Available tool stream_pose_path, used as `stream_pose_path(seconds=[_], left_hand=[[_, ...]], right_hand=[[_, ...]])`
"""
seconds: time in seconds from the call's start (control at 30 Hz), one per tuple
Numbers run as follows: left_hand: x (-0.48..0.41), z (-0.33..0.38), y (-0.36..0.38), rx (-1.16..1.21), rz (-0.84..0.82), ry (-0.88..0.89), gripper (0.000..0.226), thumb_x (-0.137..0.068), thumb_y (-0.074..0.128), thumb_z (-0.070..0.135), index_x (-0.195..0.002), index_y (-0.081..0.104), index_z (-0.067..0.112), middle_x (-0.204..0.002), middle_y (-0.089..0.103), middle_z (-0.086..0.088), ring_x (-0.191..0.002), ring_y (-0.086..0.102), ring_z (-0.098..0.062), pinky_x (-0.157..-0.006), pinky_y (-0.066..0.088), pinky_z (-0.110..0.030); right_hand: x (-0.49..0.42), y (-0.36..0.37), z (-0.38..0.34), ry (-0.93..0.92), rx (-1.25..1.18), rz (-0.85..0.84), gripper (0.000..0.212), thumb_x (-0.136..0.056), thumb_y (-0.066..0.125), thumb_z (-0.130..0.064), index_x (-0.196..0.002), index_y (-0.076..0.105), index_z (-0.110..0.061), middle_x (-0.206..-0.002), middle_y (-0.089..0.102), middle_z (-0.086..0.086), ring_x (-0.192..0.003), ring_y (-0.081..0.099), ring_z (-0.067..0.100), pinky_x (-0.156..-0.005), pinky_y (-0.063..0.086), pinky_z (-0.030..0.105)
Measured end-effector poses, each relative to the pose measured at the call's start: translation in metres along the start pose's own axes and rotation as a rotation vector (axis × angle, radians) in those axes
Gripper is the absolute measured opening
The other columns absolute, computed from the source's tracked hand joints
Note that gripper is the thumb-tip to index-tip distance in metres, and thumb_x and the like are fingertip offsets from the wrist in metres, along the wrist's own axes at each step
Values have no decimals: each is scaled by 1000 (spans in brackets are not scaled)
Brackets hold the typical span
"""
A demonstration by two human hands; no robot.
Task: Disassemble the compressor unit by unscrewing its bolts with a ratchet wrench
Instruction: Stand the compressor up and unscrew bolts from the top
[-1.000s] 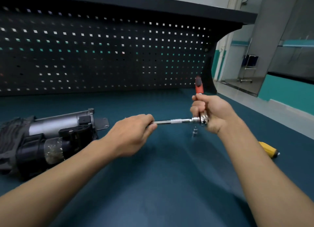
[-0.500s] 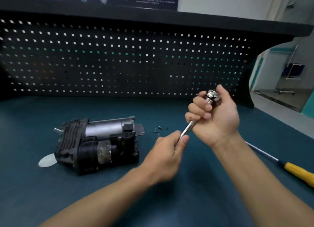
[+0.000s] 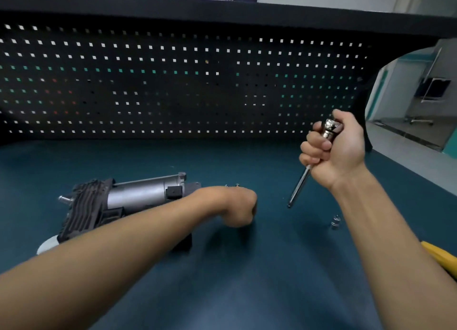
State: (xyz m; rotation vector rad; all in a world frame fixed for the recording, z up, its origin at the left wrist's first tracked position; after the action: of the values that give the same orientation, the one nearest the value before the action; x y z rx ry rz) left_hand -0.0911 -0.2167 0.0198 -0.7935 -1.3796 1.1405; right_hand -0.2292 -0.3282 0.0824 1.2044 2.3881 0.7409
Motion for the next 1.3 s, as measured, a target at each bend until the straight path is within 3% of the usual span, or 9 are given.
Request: stream_pose_path(seconds=[0.27,0.43,0.57,0.73,0.87,0.93,1.07,1.23,1.3], left_hand=[[-36,3,-30,-16,162,-37,44,-85,64,4,-128,59,13,-111,71,-5,-80,67,-20,-64,47,-15],[-60,7,-42,93,211,-43,29,-84,74,11,-111,66,13,-76,72,-2,-65,72,-16,-44,49,-19],[-75,12,-34,-14,141,37,21,-80,76,15,-101,75,17,-76,68,8,-78,70,-14,-77,58,-30],[-85,13,-22,-11,139,75,14,-79,75,11,-90,77,21,-80,69,9,-85,67,-14,-70,53,-25],[-81,12,-20,-27,148,35,35,-82,74,15,-116,70,22,-108,68,1,-99,65,-22,-81,54,-32],[-73,19,-20,-94,285,-6,42,-84,73,26,-125,64,25,-117,61,-3,-106,61,-28,-84,53,-38],[-53,56,6,57,664,18,23,-87,59,40,-101,67,23,-102,66,-3,-96,62,-30,-74,48,-35],[-66,97,49,366,413,90,69,-78,65,62,-135,45,29,-115,63,-1,-108,58,-25,-86,49,-39],[-77,111,48,380,387,92,66,-79,64,65,-134,45,34,-113,63,-2,-106,57,-25,-81,46,-38]], right_hand=[[-14,-26,-15,-27,13,107,37,-96,40,-41,-65,41,-21,-46,25,-7,-40,17,9,-42,16,22],[-18,-38,-25,-42,-33,144,34,-95,41,-41,-67,38,-21,-47,26,-7,-41,16,10,-42,16,22],[-21,-41,-24,-21,-35,171,34,-95,41,-41,-67,38,-21,-46,27,-7,-39,17,9,-42,16,22],[-23,-38,-18,3,-18,175,30,-95,42,-40,-71,38,-21,-48,26,-6,-40,18,9,-42,15,22],[-22,-35,-16,17,-2,155,30,-95,43,-40,-73,40,-20,-46,27,-6,-39,18,9,-42,16,21],[-21,-35,-20,15,5,147,30,-95,43,-41,-74,41,-20,-46,28,-7,-38,19,8,-42,17,21],[-17,-42,-40,-49,-23,151,37,-95,46,-43,-66,45,-20,-46,30,-8,-39,20,7,-42,17,21],[-8,-55,-67,-142,-60,175,39,-92,55,-45,-64,51,-20,-48,34,-9,-39,24,6,-42,22,21],[-5,-57,-71,-147,-94,174,37,-91,57,-44,-64,51,-20,-48,35,-9,-40,24,6,-42,22,21]])
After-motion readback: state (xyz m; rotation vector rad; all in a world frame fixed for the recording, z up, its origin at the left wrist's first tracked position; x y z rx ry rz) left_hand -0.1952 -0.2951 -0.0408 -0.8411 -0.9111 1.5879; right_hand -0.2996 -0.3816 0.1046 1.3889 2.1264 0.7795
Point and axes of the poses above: each hand's wrist, its own x-axis away from the middle knuckle, its own y-axis out of the palm, z = x × y, the point moved 1 cm from there along -x, towards the middle knuckle
